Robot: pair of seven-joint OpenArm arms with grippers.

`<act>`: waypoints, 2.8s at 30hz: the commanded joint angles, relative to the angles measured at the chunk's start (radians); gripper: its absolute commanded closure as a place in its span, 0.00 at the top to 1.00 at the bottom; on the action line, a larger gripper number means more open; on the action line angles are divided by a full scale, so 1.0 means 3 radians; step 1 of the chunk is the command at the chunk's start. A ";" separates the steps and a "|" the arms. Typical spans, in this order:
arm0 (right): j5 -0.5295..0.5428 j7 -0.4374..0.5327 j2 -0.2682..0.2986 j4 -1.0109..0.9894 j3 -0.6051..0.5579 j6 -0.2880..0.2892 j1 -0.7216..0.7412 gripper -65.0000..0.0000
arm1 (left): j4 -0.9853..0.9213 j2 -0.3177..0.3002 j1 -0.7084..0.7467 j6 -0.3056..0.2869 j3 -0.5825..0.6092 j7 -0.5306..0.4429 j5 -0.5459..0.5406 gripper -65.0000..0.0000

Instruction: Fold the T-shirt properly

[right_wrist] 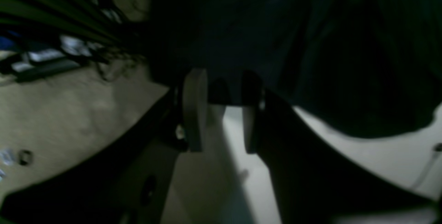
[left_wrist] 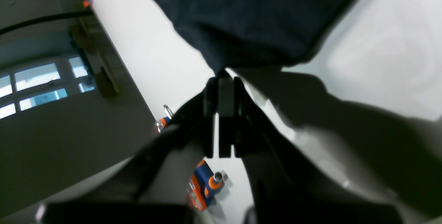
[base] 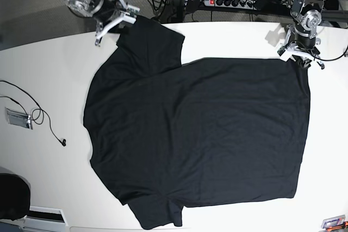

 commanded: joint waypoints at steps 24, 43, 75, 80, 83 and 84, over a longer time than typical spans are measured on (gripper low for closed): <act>-0.0215 -0.1334 0.0040 0.0020 -0.1279 -0.0030 0.0659 0.10 | 0.0283 -0.0053 0.0022 0.0039 -0.0031 -0.0019 0.0019 0.00; 0.0552 -0.1498 0.0040 0.0031 -0.0563 -0.0030 0.0664 0.00 | 0.0283 -0.0048 0.0063 0.0055 -0.0087 -0.0039 -0.0437 0.00; 0.1600 -0.2030 -0.0144 -0.0015 -0.0128 -0.0030 0.1979 0.00 | -0.0213 0.0085 -0.0617 0.0065 -0.0133 -0.0029 -0.0467 0.00; 0.1611 -0.2204 -0.0144 -0.0015 -0.0144 -0.0030 0.2061 0.00 | -0.0004 0.0187 -0.0699 0.0060 -0.0348 -0.0024 -0.0534 0.00; 0.1611 -0.2224 -0.0149 -0.0021 -0.0144 -0.0030 0.2127 0.00 | 0.0145 0.0213 -0.0704 0.0039 -0.0522 -0.0013 -0.0779 0.00; 0.1611 -0.2224 -0.0149 -0.0021 -0.0144 -0.0030 0.2178 0.00 | 0.0150 0.0213 -0.0704 0.0034 -0.0543 -0.0013 -0.0815 0.00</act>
